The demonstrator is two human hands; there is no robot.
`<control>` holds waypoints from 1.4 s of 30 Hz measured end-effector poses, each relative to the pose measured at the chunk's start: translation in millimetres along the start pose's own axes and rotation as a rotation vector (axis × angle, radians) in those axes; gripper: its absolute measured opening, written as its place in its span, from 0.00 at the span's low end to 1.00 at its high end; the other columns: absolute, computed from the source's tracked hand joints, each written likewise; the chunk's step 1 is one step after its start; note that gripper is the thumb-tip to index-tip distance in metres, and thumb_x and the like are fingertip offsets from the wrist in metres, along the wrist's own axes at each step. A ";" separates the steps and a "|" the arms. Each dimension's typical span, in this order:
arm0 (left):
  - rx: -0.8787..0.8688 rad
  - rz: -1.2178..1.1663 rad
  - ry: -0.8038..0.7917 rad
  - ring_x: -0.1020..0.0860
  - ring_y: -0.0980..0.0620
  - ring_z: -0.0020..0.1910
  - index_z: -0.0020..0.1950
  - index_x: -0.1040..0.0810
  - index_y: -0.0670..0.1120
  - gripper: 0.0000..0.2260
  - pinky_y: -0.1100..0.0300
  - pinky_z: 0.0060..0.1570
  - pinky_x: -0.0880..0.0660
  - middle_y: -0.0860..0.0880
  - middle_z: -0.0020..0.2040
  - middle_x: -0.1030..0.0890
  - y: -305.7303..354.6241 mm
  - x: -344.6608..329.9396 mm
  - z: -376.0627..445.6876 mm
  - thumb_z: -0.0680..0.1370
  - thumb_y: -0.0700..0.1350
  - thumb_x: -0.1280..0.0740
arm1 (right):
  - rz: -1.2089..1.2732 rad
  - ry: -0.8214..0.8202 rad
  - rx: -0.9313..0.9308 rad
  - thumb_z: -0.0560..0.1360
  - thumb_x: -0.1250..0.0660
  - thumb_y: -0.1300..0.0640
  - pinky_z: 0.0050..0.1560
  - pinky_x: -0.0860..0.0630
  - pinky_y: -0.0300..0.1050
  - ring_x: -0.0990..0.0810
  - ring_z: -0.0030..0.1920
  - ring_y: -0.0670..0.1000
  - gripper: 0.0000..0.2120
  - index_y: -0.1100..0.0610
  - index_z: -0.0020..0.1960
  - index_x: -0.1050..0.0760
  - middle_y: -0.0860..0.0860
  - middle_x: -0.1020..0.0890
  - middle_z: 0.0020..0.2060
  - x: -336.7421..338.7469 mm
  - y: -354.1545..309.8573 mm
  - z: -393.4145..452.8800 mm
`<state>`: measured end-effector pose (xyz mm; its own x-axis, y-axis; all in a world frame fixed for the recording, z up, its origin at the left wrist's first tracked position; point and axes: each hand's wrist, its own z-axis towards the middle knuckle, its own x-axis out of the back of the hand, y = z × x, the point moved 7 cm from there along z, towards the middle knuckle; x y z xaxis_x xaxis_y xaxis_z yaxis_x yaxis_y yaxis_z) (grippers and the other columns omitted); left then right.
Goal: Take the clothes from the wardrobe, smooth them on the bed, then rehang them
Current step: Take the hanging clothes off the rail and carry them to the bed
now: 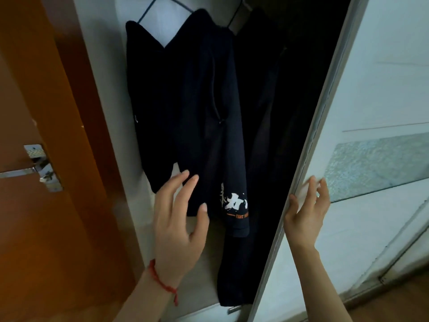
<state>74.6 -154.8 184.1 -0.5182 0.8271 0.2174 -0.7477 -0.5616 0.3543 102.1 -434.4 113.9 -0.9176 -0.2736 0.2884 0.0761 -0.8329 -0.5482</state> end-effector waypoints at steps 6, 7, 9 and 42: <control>0.004 -0.109 -0.162 0.30 0.55 0.61 0.63 0.27 0.42 0.19 0.74 0.64 0.38 0.45 0.60 0.25 13.7 -76.0 62.4 0.74 0.46 0.38 | -0.057 0.006 -0.030 0.74 0.35 0.65 0.55 0.26 0.62 0.38 0.69 0.63 0.28 0.56 0.71 0.43 0.66 0.36 0.69 8.7 30.2 19.5; -0.001 -0.124 -0.184 0.30 0.55 0.61 0.63 0.26 0.43 0.19 0.77 0.63 0.39 0.46 0.60 0.25 18.1 -87.7 76.4 0.74 0.48 0.39 | -0.066 0.005 -0.031 0.74 0.35 0.64 0.54 0.25 0.62 0.38 0.69 0.62 0.28 0.55 0.71 0.43 0.65 0.36 0.69 9.7 35.3 22.3; -0.011 -0.143 -0.223 0.30 0.54 0.62 0.64 0.27 0.43 0.22 0.80 0.58 0.39 0.46 0.61 0.26 26.6 -111.1 105.4 0.73 0.51 0.41 | -0.088 0.005 -0.022 0.74 0.35 0.64 0.51 0.23 0.62 0.39 0.69 0.60 0.29 0.55 0.71 0.43 0.65 0.36 0.69 11.4 45.0 28.0; 0.069 0.396 -0.316 0.26 0.40 0.57 0.52 0.22 0.43 0.14 0.48 0.57 0.35 0.41 0.53 0.19 109.6 -317.7 307.3 0.76 0.49 0.42 | -0.271 0.116 0.003 0.61 0.29 0.78 0.59 0.35 0.58 0.30 0.62 0.71 0.36 0.67 0.66 0.37 0.72 0.30 0.62 49.0 227.9 146.4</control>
<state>284.9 -472.7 433.3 -0.5974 0.5232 0.6078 -0.4847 -0.8394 0.2462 131.6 -708.0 118.0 -0.9431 0.0153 0.3322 -0.1766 -0.8695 -0.4613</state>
